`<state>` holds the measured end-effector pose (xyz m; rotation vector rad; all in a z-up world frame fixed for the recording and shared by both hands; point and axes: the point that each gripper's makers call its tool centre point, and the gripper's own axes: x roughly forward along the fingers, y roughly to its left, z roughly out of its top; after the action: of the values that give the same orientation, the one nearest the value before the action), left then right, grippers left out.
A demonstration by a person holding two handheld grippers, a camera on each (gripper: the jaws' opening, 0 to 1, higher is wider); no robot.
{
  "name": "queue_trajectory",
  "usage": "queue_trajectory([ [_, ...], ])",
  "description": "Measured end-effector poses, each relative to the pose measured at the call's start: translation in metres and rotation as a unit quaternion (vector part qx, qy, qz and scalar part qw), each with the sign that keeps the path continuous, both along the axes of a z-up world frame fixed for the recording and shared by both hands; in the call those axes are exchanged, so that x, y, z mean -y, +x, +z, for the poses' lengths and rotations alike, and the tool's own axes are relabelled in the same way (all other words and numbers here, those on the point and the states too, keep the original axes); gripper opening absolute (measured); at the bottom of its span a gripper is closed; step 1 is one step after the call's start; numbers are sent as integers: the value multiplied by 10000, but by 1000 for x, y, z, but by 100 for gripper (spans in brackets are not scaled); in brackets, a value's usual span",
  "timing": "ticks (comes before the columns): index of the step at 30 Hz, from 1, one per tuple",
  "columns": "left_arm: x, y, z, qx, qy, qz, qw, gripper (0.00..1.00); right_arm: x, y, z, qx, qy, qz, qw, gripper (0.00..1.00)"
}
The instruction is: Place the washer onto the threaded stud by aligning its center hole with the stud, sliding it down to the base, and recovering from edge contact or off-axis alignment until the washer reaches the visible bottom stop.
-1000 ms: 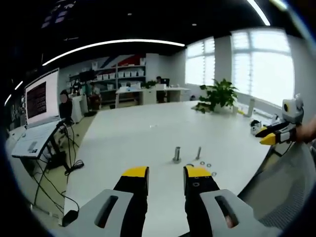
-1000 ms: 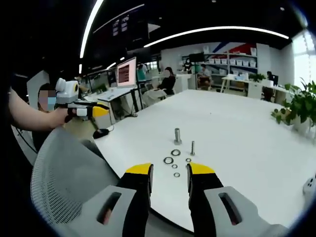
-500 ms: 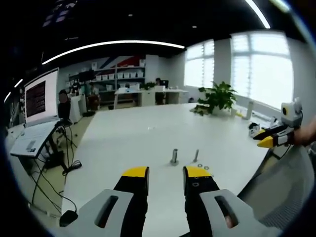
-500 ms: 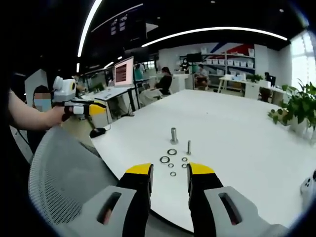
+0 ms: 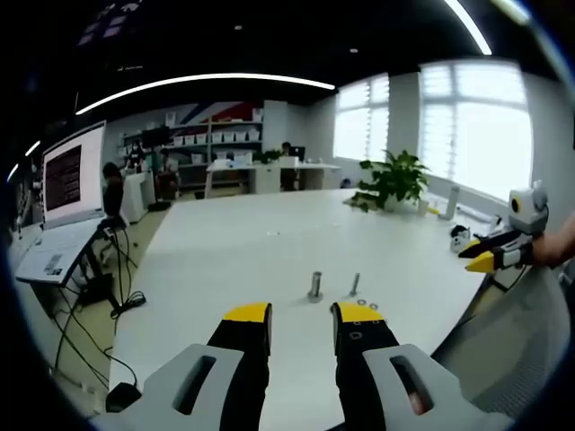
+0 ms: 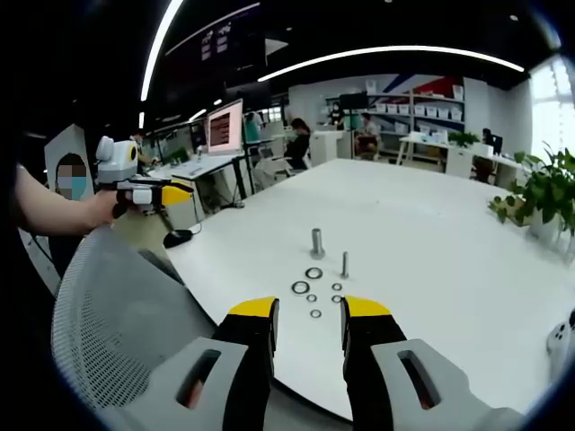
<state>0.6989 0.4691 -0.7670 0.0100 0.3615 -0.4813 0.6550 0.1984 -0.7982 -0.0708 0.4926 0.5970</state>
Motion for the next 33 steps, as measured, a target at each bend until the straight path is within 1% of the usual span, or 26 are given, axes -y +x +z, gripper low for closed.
queue_trajectory([
  [6, 0, 0, 1, 18, -8, -13, 10000, 25, 1, 1, -1, -15, -33, -8, 10000, 30],
  [9, 2, 0, 4, 90, -36, -36, 9999, 25, 1, 1, -3, -53, -58, -14, 10000, 30],
  [12, 5, 0, 2, 12, -100, -101, 9999, 25, 2, 0, -5, -70, -107, -31, 9999, 30],
  [13, 7, -1, 1, -34, -119, -152, 9998, 25, 5, 1, -6, -64, -104, -64, 9999, 30],
  [15, 8, -1, 0, -26, -78, -185, 9998, 25, 8, 3, -5, -54, -62, -150, 9999, 31],
  [18, 10, -2, 2, -8, -149, -242, 9996, 25, 11, 4, -3, -47, -30, -267, 9996, 31],
  [23, 12, -4, 6, 54, -281, -290, 9992, 25, 9, 3, -5, -112, -164, -252, 9995, 31],
  [26, 16, -6, 5, -1, -363, -396, 9986, 25, 11, 2, -9, -157, -375, -285, 9988, 32],
  [28, 21, -7, 4, -43, -370, -501, 9980, 25, 13, 3, -8, -139, -423, -352, 9984, 32],
  [30, 23, -8, 2, -107, -387, -574, 9975, 26, 16, 4, -9, -119, -652, -394, 9970, 32],
  [33, 29, -10, -1, -235, -510, -717, 9958, 26, 20, 4, -12, -185, -797, -501, 9954, 35],
])
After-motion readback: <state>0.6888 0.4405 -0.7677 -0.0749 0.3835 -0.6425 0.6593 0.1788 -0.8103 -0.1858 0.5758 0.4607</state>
